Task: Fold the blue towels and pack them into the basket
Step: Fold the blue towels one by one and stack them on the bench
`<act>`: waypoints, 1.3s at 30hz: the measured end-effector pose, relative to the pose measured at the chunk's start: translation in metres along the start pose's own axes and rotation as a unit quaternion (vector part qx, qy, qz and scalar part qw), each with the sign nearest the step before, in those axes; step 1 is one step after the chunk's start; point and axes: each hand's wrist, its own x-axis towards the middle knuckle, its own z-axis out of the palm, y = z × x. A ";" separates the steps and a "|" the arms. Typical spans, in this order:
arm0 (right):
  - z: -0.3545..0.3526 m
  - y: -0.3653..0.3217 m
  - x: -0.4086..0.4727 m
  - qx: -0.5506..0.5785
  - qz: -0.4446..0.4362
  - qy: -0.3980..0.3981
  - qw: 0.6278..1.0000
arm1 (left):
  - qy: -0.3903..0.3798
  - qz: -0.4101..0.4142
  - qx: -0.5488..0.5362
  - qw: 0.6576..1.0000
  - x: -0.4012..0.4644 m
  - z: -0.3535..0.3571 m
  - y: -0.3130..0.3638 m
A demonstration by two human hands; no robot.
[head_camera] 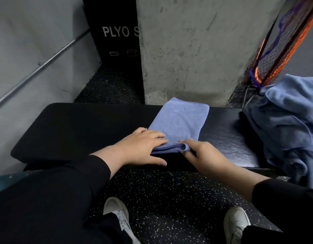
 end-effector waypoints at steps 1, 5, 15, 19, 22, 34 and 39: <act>-0.003 0.001 -0.001 0.017 0.009 0.004 1.000 | 0.016 -0.009 0.001 1.000 0.001 0.002 0.002; -0.018 0.010 -0.004 0.049 0.033 0.036 0.998 | 0.095 -0.047 -0.044 0.993 0.005 0.000 -0.001; -0.077 0.013 -0.014 0.144 0.101 -0.068 0.982 | 0.038 -0.126 -0.408 0.903 -0.008 -0.039 0.017; -0.073 0.013 -0.007 0.132 0.127 -0.029 0.983 | 0.056 -0.170 -0.433 0.883 -0.002 -0.037 0.020; -0.066 0.018 0.007 0.096 0.149 0.010 0.984 | 0.076 -0.214 -0.407 0.885 0.010 -0.033 0.016; -0.045 0.041 0.050 -0.017 0.243 0.054 0.968 | 0.161 -0.273 -0.341 0.885 0.057 -0.018 0.003; -0.035 0.047 0.049 -0.108 0.280 0.067 0.951 | 0.176 -0.278 -0.327 0.886 0.058 -0.017 0.000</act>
